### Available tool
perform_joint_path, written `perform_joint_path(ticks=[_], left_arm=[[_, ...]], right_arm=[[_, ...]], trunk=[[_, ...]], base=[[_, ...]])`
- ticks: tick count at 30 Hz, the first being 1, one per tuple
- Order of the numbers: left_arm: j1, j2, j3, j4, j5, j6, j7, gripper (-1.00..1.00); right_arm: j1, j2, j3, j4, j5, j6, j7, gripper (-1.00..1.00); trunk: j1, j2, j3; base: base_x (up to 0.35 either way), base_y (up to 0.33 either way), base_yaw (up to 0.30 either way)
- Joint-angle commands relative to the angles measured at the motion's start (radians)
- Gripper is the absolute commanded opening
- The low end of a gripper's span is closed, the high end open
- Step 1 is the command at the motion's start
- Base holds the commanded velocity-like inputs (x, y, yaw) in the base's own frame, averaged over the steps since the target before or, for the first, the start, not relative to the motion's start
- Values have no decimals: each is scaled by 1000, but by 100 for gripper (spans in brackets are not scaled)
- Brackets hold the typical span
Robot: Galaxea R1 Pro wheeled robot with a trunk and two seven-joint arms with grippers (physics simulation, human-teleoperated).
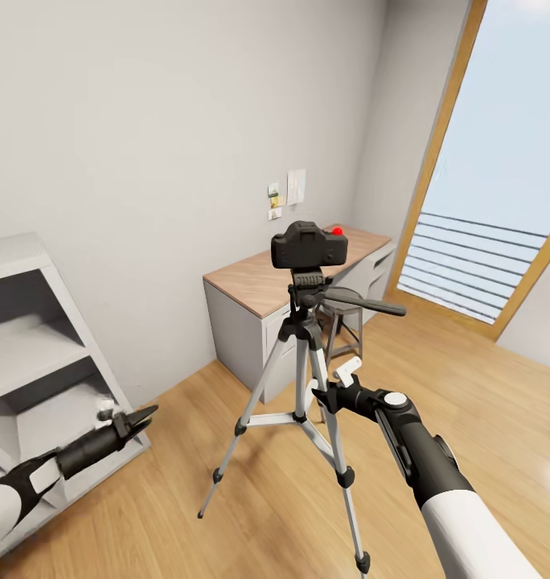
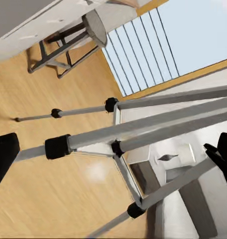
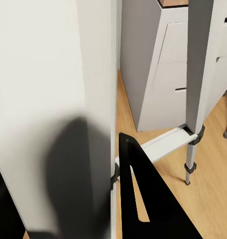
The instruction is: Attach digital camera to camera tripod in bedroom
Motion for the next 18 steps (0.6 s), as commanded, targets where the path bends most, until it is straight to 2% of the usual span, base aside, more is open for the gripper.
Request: perform_joint_path(ticks=[1,2,7,8,13,14,16,18], left_arm=[[8,-6,-5,1,9,10,16,100],[16,-13,-6,2,9,9,40,100],[75,-68,-6,5,11,7,301,100],[95,-95,-5,5,14,5,446,100],[127,-181,-4,6,19,-3,894,100],[137,-215,-4,6,20,-10,1067,100],[154,-244,-4,6,21,-22,1207,100],[180,-268,-4,6,21,-43,1303,100]], right_arm=[[0,0,0,4,36,68,3,-100],[0,0,0,4,36,68,3,-100],[0,-1,0,4,36,68,3,-100],[0,-2,0,4,35,68,3,-100],[0,-3,-1,4,35,68,3,-100],[0,-3,-1,4,35,68,3,-100],[0,-3,-1,4,35,68,3,-100],[0,-3,-1,4,35,68,3,-100]], trunk=[[1,-2,-2],[1,-2,-2],[1,-2,-2],[1,-2,-2],[1,-2,-2],[1,-2,-2],[1,-2,-2],[1,-2,-2]], base=[[0,0,0],[0,0,0],[0,0,0],[0,0,0],[0,0,0],[0,0,0],[0,0,0],[0,0,0]])
